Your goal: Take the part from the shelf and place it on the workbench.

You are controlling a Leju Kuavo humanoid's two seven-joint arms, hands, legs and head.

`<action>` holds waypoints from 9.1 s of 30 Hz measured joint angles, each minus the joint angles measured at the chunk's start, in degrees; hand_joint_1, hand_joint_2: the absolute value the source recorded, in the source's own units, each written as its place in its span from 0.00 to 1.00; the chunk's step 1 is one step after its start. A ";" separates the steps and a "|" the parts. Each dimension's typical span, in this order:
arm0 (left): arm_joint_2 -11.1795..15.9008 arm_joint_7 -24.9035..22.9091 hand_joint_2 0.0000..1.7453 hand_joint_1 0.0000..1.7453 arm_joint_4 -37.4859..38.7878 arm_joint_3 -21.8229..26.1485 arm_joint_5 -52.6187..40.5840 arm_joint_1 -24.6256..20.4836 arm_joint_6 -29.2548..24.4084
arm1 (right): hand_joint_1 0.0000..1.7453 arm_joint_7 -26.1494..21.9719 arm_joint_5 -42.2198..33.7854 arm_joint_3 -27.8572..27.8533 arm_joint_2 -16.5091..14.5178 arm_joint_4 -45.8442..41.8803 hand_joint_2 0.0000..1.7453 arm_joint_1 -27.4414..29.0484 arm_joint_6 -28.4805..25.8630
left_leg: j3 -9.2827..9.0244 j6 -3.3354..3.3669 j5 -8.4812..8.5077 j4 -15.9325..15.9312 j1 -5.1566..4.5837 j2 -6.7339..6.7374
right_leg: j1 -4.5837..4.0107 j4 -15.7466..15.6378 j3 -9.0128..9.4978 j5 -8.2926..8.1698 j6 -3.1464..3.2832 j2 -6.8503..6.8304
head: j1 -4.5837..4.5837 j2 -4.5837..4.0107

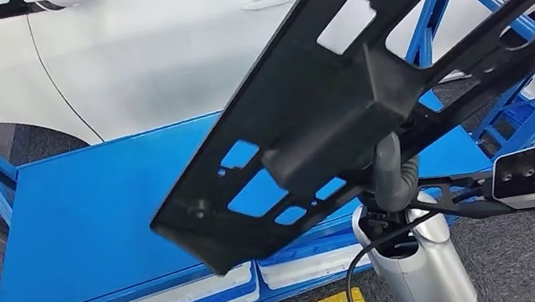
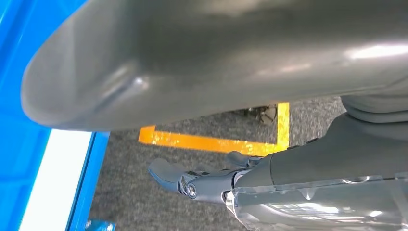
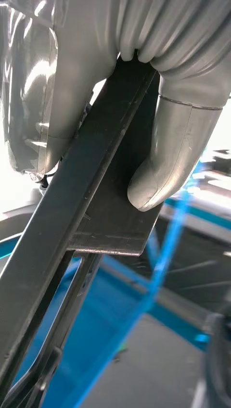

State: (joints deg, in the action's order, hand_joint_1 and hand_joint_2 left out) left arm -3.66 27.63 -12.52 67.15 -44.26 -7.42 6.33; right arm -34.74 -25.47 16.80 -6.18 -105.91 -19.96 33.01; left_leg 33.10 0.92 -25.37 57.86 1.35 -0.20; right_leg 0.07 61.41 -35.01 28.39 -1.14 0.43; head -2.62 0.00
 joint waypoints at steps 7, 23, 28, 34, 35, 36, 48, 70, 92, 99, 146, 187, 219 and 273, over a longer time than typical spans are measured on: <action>0.13 -1.03 0.00 0.00 0.00 0.35 0.30 1.07 -1.73 | 1.00 -4.18 5.61 6.22 0.88 1.63 1.00 7.40 1.05 | 0.54 0.12 0.25 0.43 0.01 -0.02 | 1.03 5.63 -1.35 1.70 -0.83 -0.15 | 0.00 0.00; 1.23 -5.86 0.00 0.00 0.00 0.41 -1.06 1.71 -3.60 | 1.00 -5.03 10.04 7.78 -0.11 2.96 1.00 12.00 1.09 | -1.79 -2.30 -6.59 5.76 -0.08 -0.08 | 0.03 -3.06 -2.18 -5.77 2.30 -0.56 | -0.02 0.00; 1.28 -7.52 0.00 0.00 0.00 0.40 -1.84 1.77 -3.73 | 1.00 -5.05 10.17 6.41 -0.92 1.49 1.00 12.28 2.57 | -4.52 -0.58 -4.05 -0.23 -0.65 -0.18 | 0.03 -2.98 -2.98 -7.54 0.61 -0.44 | -0.01 0.00; 1.03 -8.09 0.00 0.00 0.00 0.40 -2.05 1.93 -3.49 | 1.00 -5.12 10.19 3.66 -0.99 0.14 1.00 12.82 5.06 | -0.67 0.73 -0.31 -0.40 -0.33 0.45 | 0.56 11.64 -7.23 4.12 -1.22 -0.30 | 0.00 0.00; 1.02 -8.13 0.00 0.00 0.00 0.40 -2.04 2.00 -3.45 | 1.00 -5.12 10.34 3.28 -0.99 0.14 1.00 13.01 5.43 | 0.11 0.67 0.19 -0.29 -0.33 0.50 | 0.63 13.19 -6.84 4.31 -1.34 -0.31 | 0.00 0.00; 0.99 -8.21 0.00 0.00 0.00 0.39 -2.04 2.04 -3.40 | 1.00 -5.12 10.47 2.87 -1.02 0.16 1.00 13.23 5.85 | 0.88 0.57 0.67 -0.15 -0.34 0.52 | 0.68 12.47 -5.32 3.44 -1.33 -0.33 | 0.00 0.00; 0.21 -9.28 0.00 0.00 0.02 0.21 -2.60 2.48 -3.63 | 1.00 -5.06 11.04 0.78 -1.13 1.11 1.00 14.86 6.67 | 6.59 -2.28 -6.05 10.04 -0.25 0.30 | 0.23 -5.19 3.44 -2.72 2.76 -0.74 | 0.00 0.00; -0.74 -12.39 0.00 0.00 0.07 -0.03 -3.11 2.11 -4.94 | 1.00 -5.04 10.22 1.77 0.32 3.96 1.00 14.25 4.88 | 1.90 0.02 1.77 -0.40 -0.59 0.69 | 0.63 2.85 3.05 -0.46 -0.82 -0.53 | 0.00 0.00; -1.36 -13.25 0.00 0.00 0.07 -0.03 -3.31 2.26 -6.87 | 1.00 -5.05 9.14 2.44 2.50 4.77 1.00 14.25 5.70 | -3.09 -0.19 -1.93 -0.97 -0.35 0.54 | 0.18 -2.03 0.93 -2.03 -0.04 -0.70 | -0.01 0.00; -1.61 -13.33 0.00 0.00 0.08 0.04 -2.78 2.46 -7.58 | 1.00 -5.06 10.35 1.15 2.79 4.57 1.00 15.59 7.64 | -1.65 0.53 -0.93 -0.79 -0.64 0.80 | 0.47 8.25 -2.55 2.11 -0.57 -0.80 | 0.00 0.00; 3.32 -12.22 0.00 0.00 -0.01 -0.35 -7.30 2.47 -10.81 | 1.00 -5.19 13.03 -3.65 -1.47 -6.04 1.00 18.78 4.89 | 1.41 -2.31 -3.71 7.14 -0.35 -1.22 | 0.11 -4.05 2.15 -3.16 2.55 4.10 | 0.00 0.00; -1.63 -18.75 0.00 0.00 -0.09 -4.48 -12.42 2.06 -12.16 | 1.00 -5.11 10.80 -6.56 -1.62 -8.19 1.00 16.59 10.45 | -1.74 0.43 -1.46 -0.33 -0.46 0.62 | 0.37 9.87 -6.31 2.81 -0.45 0.50 | 0.00 0.00; 3.04 -15.86 0.00 0.00 -0.13 -1.43 -9.82 2.44 -13.98 | 1.00 -5.12 14.09 -6.48 -4.64 -5.36 1.00 15.24 6.81 | -1.57 0.11 -1.25 -0.39 -0.50 1.95 | 0.39 12.81 -7.66 3.58 -0.22 -0.01 | 0.00 0.00; 1.60 -17.39 0.00 0.00 -0.11 -1.40 -10.40 1.86 -11.62 | 1.00 -5.05 16.98 -3.01 -2.64 -7.59 1.00 14.28 2.40 | -0.76 -1.83 -1.39 0.51 0.02 -3.74 | 0.11 -3.19 0.74 -3.01 0.98 6.77 | -0.02 0.00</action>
State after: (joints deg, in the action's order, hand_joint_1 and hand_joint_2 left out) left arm -2.06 10.23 -12.63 65.75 -54.66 -5.56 -5.28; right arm -39.79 -8.50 13.79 -8.82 -113.51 -5.69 35.41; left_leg 32.33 -0.91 -26.75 58.37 1.37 -3.94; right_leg 0.18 58.22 -34.27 25.38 -0.16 7.20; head -2.64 0.00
